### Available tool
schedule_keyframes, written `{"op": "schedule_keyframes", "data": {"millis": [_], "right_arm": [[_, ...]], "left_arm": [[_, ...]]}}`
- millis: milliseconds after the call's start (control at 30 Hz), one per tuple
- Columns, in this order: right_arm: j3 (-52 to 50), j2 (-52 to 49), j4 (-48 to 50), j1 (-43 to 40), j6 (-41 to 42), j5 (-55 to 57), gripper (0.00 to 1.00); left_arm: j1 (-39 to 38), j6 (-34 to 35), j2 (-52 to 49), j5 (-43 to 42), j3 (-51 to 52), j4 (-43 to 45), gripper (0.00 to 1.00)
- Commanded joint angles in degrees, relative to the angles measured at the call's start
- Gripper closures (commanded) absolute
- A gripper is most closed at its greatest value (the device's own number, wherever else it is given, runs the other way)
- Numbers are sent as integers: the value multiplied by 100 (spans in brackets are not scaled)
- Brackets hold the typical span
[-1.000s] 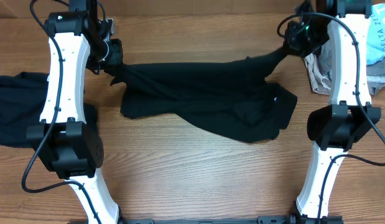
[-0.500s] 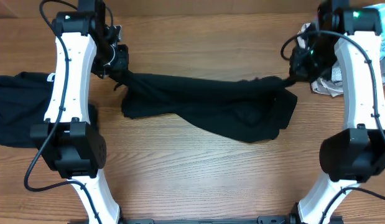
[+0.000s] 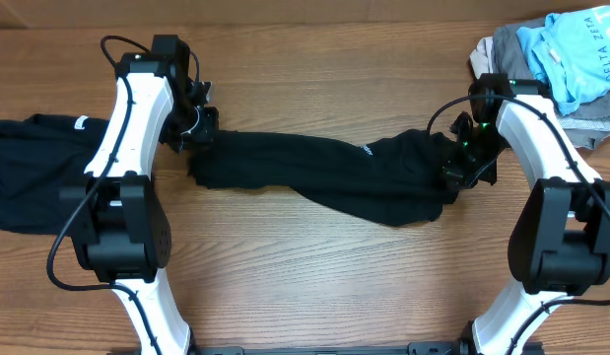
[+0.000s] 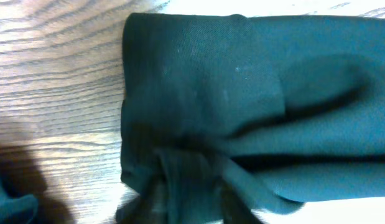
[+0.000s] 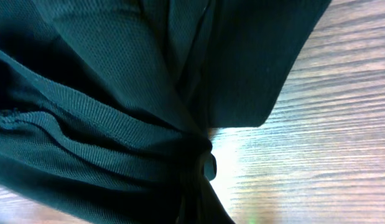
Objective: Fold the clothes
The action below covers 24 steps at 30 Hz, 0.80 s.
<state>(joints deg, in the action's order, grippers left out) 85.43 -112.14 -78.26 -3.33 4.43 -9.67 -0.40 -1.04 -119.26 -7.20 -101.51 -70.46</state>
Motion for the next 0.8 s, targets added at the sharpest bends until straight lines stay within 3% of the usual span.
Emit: {"op": "schedule_keyframes", "data": {"millis": [0,233,333,433,567,767], "right_arm": [[-118,282,63,-11,-31,-48,92],[131,286,66,-17,-299,-542,81],[413,286,37,-15,-503,-942,54],[435,286,70,-15,-662,-1106,39],[433,284,70,-15,-769,-1104,31],[433,284,131,-15,-767,-1106,25]], "left_arm": [[4,-72,151,35,153,48,38],[24,-72,166,-127,-87,-310,27],[114,-190,188,-560,-328,-527,24],[195,-706,181,-1117,-319,-468,20],[282,-1274,142,-1351,-205,-243,15],[317,-1443,-109,-1075,-173,-48,17]]}}
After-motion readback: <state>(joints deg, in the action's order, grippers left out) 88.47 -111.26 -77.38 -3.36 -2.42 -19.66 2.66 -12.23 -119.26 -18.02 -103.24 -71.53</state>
